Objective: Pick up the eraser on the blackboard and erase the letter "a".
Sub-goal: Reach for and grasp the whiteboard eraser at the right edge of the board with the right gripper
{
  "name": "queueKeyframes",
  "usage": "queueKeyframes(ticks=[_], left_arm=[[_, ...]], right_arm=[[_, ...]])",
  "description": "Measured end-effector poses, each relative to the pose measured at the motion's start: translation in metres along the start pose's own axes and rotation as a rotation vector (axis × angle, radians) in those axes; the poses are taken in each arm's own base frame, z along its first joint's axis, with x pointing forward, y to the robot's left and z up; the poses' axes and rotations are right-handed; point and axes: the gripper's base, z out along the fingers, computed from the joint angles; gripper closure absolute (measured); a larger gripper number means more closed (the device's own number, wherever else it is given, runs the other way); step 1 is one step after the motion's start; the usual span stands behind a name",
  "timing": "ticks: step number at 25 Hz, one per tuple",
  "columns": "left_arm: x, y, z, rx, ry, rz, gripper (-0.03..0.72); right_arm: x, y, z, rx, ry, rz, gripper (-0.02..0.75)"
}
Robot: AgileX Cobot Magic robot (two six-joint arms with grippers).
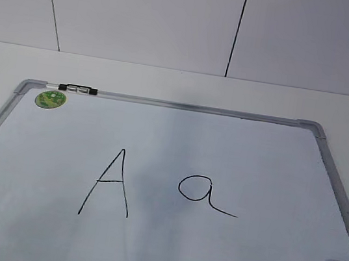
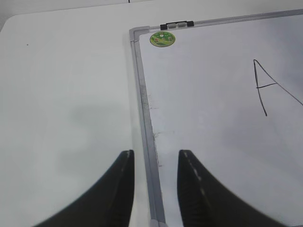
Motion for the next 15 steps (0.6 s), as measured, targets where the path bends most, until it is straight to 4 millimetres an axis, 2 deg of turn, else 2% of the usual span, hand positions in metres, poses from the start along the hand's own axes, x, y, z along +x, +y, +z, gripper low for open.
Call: queueKeyframes(ticks=[15], left_arm=[[0.0,0.0,0.0,0.0,0.0,0.0,0.454]], right_arm=[[0.0,0.0,0.0,0.0,0.0,0.0,0.146]])
